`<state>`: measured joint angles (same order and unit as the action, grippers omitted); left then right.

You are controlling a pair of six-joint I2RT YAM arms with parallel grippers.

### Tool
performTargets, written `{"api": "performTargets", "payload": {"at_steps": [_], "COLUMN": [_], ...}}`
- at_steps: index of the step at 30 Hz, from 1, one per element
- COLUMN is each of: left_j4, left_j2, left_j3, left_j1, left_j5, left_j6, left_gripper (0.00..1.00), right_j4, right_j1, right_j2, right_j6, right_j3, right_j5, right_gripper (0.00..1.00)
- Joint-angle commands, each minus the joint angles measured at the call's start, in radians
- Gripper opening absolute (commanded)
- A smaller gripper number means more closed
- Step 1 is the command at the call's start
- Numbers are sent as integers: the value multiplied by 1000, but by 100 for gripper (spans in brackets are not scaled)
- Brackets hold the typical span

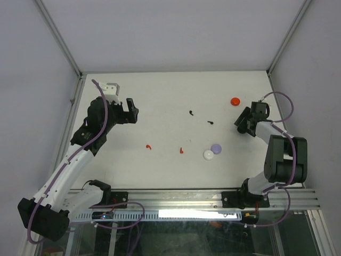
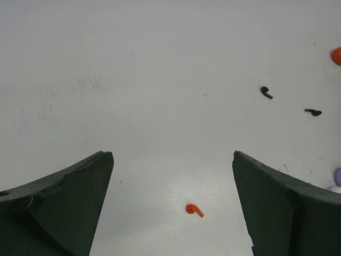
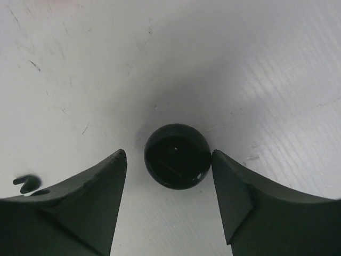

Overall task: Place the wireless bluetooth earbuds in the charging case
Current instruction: Pick up the charging case at the center of the board.

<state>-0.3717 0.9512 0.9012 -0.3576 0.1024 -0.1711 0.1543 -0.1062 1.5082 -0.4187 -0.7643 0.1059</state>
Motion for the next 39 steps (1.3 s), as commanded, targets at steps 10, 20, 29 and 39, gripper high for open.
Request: {"api": "performTargets", "payload": {"at_steps": [10, 20, 29, 39], "left_j4": [32, 34, 34, 34], "left_j2": [12, 12, 17, 26], "left_j3": [1, -1, -1, -1], "left_j1": [20, 21, 21, 21], "left_j5": [-49, -58, -68, -89], "left_j6": [2, 2, 4, 3], "left_gripper": [99, 99, 99, 99], "right_j4": [35, 114, 101, 46], "right_j1": [119, 149, 140, 130], "right_j2": [-2, -43, 45, 136], "right_j6": [47, 201, 239, 341], "right_j3": [-74, -167, -178, -179], "right_j5": [-231, -115, 38, -29], "right_gripper": [70, 75, 79, 79]}}
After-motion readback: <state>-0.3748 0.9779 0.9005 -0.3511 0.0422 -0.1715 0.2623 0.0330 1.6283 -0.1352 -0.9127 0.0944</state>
